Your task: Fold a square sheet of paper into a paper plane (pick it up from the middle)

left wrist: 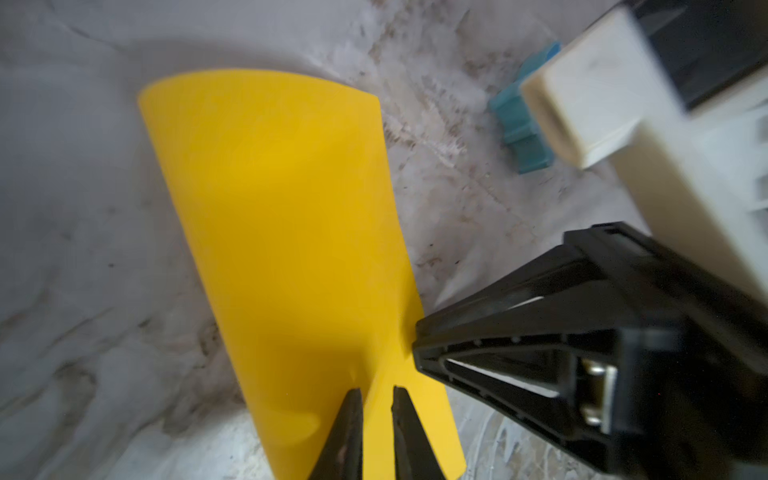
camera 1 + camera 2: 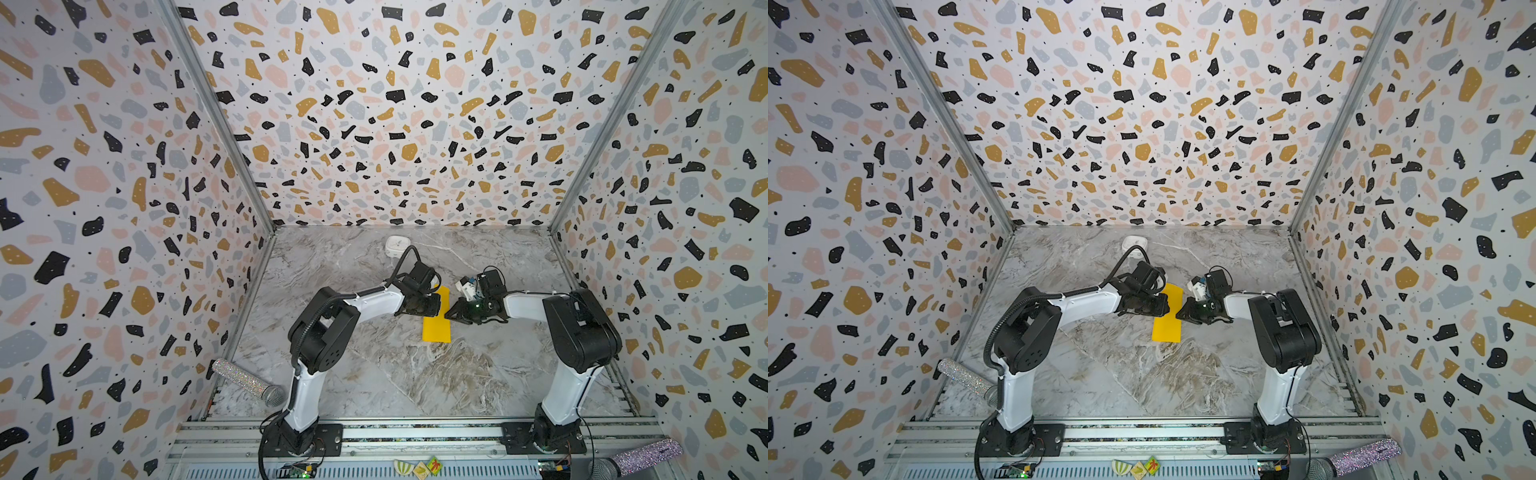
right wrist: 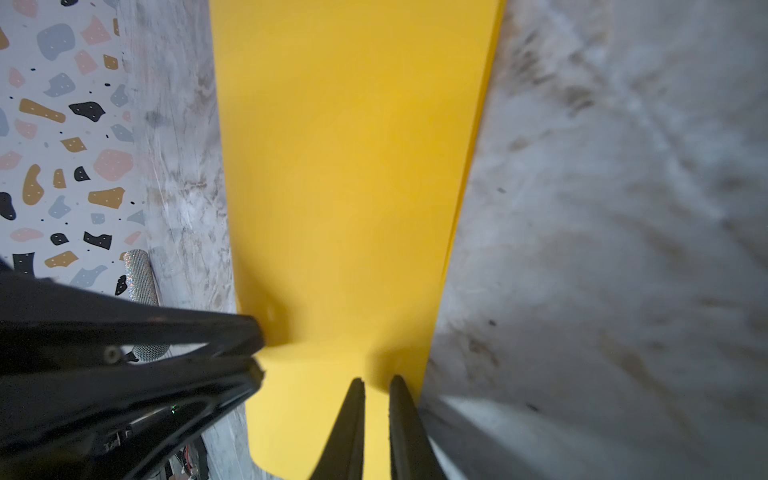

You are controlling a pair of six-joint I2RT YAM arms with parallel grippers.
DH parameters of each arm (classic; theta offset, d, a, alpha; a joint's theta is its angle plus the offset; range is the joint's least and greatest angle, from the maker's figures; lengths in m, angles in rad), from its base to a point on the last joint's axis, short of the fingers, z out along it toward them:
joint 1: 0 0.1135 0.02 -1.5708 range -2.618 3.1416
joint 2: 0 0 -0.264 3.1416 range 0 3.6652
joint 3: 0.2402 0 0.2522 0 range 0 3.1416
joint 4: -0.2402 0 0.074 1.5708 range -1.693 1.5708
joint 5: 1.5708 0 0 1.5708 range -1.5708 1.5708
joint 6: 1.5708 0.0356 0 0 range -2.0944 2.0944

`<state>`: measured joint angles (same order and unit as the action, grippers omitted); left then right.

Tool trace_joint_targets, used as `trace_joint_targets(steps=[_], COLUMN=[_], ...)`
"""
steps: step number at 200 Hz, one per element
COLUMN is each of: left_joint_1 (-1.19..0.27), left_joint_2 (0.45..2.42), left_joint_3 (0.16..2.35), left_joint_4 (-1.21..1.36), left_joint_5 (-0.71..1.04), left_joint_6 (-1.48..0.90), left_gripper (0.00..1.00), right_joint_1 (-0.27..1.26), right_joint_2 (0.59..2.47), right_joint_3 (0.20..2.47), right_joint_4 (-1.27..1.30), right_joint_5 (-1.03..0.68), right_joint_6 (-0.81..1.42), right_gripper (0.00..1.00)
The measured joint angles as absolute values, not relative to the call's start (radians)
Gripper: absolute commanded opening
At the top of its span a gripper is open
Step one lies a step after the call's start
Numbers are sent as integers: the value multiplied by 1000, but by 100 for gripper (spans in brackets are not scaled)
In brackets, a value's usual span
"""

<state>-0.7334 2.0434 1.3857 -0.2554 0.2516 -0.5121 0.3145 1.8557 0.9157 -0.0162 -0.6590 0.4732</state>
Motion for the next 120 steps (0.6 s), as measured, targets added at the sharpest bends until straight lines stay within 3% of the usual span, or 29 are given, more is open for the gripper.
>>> trace_joint_targets(steps=[120], left_joint_1=[-740], left_joint_2=[2086], left_joint_3=[1386], left_joint_4=[-277], left_joint_5=[195], left_joint_6=[-485], left_gripper=[11], right_joint_1=[317], right_joint_2=[1844], right_joint_3=[916], right_joint_4=[-13], right_joint_5=[-670], right_joint_6=[474], right_gripper=[17])
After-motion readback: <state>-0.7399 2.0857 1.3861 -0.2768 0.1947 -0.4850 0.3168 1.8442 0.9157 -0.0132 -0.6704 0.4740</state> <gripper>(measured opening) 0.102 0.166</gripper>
